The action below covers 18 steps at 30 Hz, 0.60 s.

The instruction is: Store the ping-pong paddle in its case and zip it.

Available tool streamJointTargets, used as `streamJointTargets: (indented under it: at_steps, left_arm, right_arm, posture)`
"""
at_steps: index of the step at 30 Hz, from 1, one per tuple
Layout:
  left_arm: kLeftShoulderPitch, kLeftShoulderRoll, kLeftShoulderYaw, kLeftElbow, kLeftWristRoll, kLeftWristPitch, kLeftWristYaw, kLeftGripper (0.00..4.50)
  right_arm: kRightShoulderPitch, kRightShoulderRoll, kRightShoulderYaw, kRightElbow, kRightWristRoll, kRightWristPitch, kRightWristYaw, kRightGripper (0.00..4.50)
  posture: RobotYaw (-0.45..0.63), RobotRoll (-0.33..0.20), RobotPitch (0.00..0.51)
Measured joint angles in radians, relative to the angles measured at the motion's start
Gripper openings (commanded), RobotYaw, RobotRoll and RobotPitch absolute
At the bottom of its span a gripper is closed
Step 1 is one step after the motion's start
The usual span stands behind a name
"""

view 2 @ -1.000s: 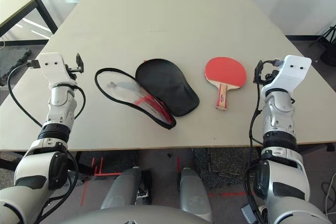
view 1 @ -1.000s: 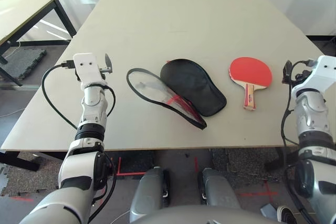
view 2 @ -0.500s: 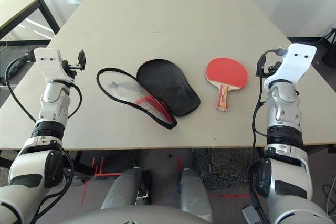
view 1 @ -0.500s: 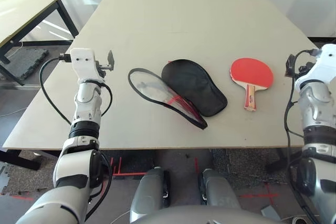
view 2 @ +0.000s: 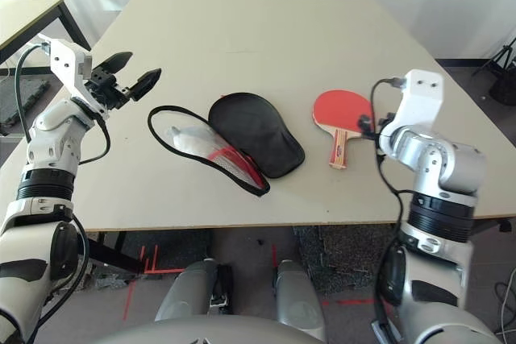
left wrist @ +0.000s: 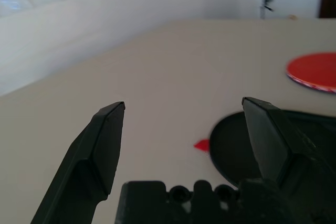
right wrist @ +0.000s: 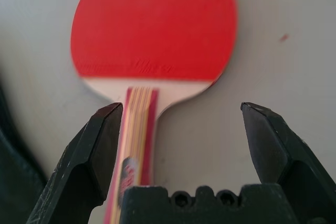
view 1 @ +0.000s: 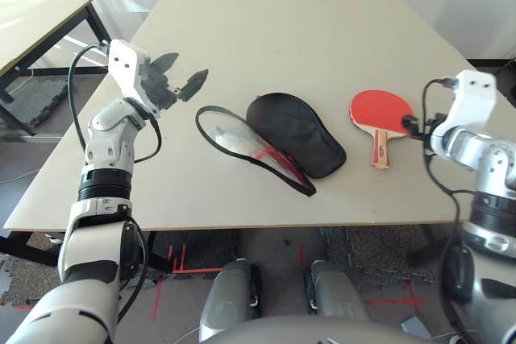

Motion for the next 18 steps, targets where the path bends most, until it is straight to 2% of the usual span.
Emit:
streamJointTargets:
  at_steps: [5, 12, 18]
  left_arm:
    - [0.001, 0.025, -0.022, -0.057, -0.004, 0.058, -0.087, 4.5]
    - [0.003, 0.031, -0.031, -0.116, -0.016, 0.13, -0.14, 4.5]
    - [0.005, 0.031, -0.033, -0.132, -0.017, 0.148, -0.147, 4.5]
  right_arm:
    - [-0.005, 0.077, -0.001, 0.045, -0.026, -0.004, -0.009, 4.48]
    - [-0.028, 0.098, 0.025, 0.118, -0.065, -0.04, -0.008, 4.48]
    - [-0.032, 0.106, 0.031, 0.124, -0.086, -0.051, 0.003, 2.5]
  posture:
    - [-0.01, 0.0, 0.068]
    - [0.0, 0.0, 0.068]
    - [0.0, 0.0, 0.067]
